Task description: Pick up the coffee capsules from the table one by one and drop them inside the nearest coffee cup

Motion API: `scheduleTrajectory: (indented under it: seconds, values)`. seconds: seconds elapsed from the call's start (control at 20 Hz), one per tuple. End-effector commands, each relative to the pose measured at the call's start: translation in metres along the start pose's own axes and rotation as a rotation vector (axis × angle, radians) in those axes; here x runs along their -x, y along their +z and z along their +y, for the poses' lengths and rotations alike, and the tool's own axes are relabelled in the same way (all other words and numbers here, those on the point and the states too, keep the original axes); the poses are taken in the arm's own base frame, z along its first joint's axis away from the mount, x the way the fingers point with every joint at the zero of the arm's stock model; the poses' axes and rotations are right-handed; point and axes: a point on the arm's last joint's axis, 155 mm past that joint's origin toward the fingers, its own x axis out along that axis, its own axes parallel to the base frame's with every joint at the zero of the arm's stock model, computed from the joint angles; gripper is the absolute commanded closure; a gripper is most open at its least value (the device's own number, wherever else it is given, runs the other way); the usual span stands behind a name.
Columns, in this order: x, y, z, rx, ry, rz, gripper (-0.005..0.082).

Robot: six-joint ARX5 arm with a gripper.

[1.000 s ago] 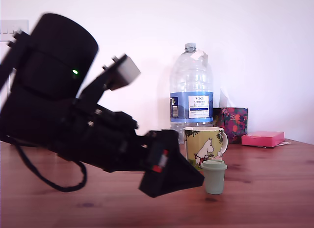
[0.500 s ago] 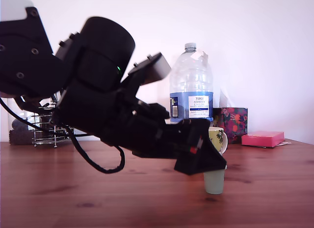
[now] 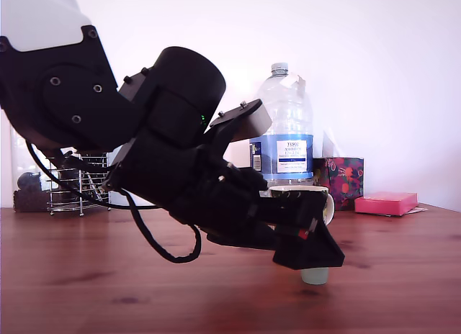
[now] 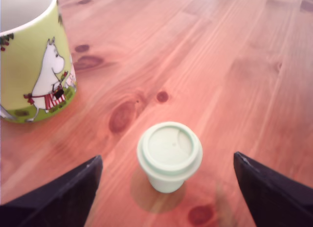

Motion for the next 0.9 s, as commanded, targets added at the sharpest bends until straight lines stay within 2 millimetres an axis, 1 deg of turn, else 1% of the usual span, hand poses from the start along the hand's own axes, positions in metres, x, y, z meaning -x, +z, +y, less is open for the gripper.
scheduleTrajectory:
  seconds: [0.0,0.15,0.3,0.35,0.4,0.5,0.6,0.85]
  values:
    - [-0.011,-0.022,0.000,0.015,-0.003,0.059,-0.0011]
    - [-0.016,-0.017,0.000,0.016,-0.005,0.066,-0.0011]
    - [-0.019,-0.020,-0.004,0.015,-0.013,0.074,-0.0006]
    - [-0.019,-0.022,-0.004,0.017,-0.013,0.082,0.0025]
    - [-0.019,-0.024,-0.005,0.017,-0.014,0.089,0.0089]
    - [-0.019,-0.025,-0.003,0.021,-0.004,0.095,0.0261]
    - [-0.019,-0.026,-0.001,0.032,0.009,0.100,0.0404]
    - [-0.018,-0.030,0.000,0.039,0.012,0.114,0.0660]
